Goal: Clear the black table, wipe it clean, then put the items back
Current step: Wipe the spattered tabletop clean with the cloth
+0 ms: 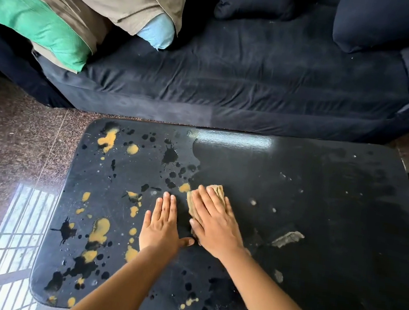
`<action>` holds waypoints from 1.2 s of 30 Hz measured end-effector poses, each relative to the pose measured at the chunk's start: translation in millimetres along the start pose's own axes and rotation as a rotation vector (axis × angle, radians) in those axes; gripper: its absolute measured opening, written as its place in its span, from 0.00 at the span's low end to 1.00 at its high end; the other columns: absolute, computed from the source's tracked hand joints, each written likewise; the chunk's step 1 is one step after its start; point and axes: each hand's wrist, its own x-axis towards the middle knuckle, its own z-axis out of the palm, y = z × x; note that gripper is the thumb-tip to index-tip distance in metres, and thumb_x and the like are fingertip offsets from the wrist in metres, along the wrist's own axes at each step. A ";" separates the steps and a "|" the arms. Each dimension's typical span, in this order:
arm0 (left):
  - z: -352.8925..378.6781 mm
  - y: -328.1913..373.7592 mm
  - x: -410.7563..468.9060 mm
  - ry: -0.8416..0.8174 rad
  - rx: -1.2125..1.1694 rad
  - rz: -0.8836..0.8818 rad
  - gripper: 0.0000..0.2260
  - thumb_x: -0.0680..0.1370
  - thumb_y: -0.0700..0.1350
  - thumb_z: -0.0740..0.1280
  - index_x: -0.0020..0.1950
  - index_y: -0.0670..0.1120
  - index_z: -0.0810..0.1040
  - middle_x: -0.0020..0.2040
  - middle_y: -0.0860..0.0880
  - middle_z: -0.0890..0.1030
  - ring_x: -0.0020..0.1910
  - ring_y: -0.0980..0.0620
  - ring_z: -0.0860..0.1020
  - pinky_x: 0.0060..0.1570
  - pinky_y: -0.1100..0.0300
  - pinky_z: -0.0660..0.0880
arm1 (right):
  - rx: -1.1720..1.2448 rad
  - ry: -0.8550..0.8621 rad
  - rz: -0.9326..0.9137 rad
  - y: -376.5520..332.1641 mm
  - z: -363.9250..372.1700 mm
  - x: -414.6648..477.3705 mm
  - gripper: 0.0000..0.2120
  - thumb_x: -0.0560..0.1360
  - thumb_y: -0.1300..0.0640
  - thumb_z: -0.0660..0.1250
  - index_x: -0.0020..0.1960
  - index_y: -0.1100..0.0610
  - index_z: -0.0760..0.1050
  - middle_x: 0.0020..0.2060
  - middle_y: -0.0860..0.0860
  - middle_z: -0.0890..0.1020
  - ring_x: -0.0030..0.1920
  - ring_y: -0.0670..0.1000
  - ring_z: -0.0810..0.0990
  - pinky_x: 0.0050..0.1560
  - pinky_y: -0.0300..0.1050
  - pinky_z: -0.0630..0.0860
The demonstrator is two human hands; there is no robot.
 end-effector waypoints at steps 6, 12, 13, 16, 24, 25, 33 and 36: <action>-1.6 -13.3 -10.3 0.007 0.044 0.059 0.55 0.70 0.68 0.66 0.75 0.45 0.30 0.76 0.49 0.31 0.76 0.50 0.34 0.74 0.51 0.39 | 0.039 0.038 0.508 24.1 -3.2 -17.7 0.31 0.75 0.42 0.47 0.76 0.53 0.58 0.76 0.51 0.59 0.76 0.54 0.56 0.71 0.60 0.59; 23.8 -8.3 -39.4 0.019 0.038 0.032 0.54 0.70 0.66 0.66 0.73 0.45 0.27 0.76 0.48 0.31 0.76 0.49 0.34 0.76 0.51 0.41 | 0.030 -0.017 0.040 -22.4 5.2 -10.9 0.32 0.74 0.39 0.53 0.75 0.52 0.58 0.75 0.50 0.60 0.75 0.52 0.58 0.70 0.60 0.63; 24.0 -7.0 -39.9 0.017 0.036 0.028 0.54 0.71 0.66 0.66 0.74 0.44 0.29 0.76 0.48 0.31 0.76 0.49 0.35 0.76 0.51 0.42 | 0.001 -0.014 -0.018 -10.1 4.7 -17.2 0.32 0.74 0.40 0.53 0.75 0.51 0.58 0.76 0.48 0.58 0.75 0.50 0.57 0.69 0.59 0.65; 20.1 -2.5 -39.2 0.004 0.050 0.019 0.53 0.71 0.65 0.66 0.75 0.43 0.30 0.76 0.47 0.32 0.76 0.48 0.36 0.76 0.51 0.42 | -0.021 0.012 0.183 21.1 2.4 -36.3 0.31 0.74 0.42 0.52 0.75 0.51 0.58 0.75 0.48 0.58 0.75 0.50 0.57 0.69 0.59 0.65; 20.2 -5.1 -36.9 -0.040 0.038 0.014 0.54 0.71 0.65 0.67 0.74 0.45 0.29 0.76 0.49 0.31 0.76 0.50 0.34 0.75 0.50 0.41 | 0.039 -0.093 0.010 -25.5 2.5 -27.5 0.33 0.75 0.40 0.52 0.77 0.51 0.52 0.77 0.49 0.54 0.76 0.51 0.52 0.72 0.61 0.57; 19.5 -5.0 -37.2 -0.045 0.039 0.013 0.54 0.71 0.65 0.67 0.74 0.45 0.29 0.76 0.49 0.31 0.76 0.50 0.34 0.74 0.50 0.41 | 0.004 -0.118 -0.074 -12.1 -0.1 -30.8 0.33 0.75 0.40 0.51 0.77 0.50 0.50 0.77 0.47 0.52 0.77 0.49 0.50 0.72 0.60 0.57; 21.2 -4.2 -35.8 -0.058 0.081 -0.006 0.54 0.72 0.65 0.65 0.69 0.45 0.23 0.75 0.49 0.29 0.75 0.50 0.33 0.74 0.50 0.40 | 0.096 0.008 0.435 -6.9 3.2 -51.2 0.33 0.74 0.40 0.51 0.76 0.54 0.58 0.75 0.53 0.60 0.75 0.56 0.57 0.69 0.62 0.60; 21.4 -3.9 -34.4 -0.059 0.077 -0.009 0.54 0.71 0.65 0.66 0.72 0.45 0.26 0.75 0.49 0.29 0.75 0.50 0.33 0.74 0.50 0.40 | 0.067 -0.117 0.007 -20.1 3.5 -49.8 0.33 0.76 0.40 0.52 0.77 0.50 0.50 0.77 0.48 0.50 0.77 0.51 0.48 0.73 0.60 0.56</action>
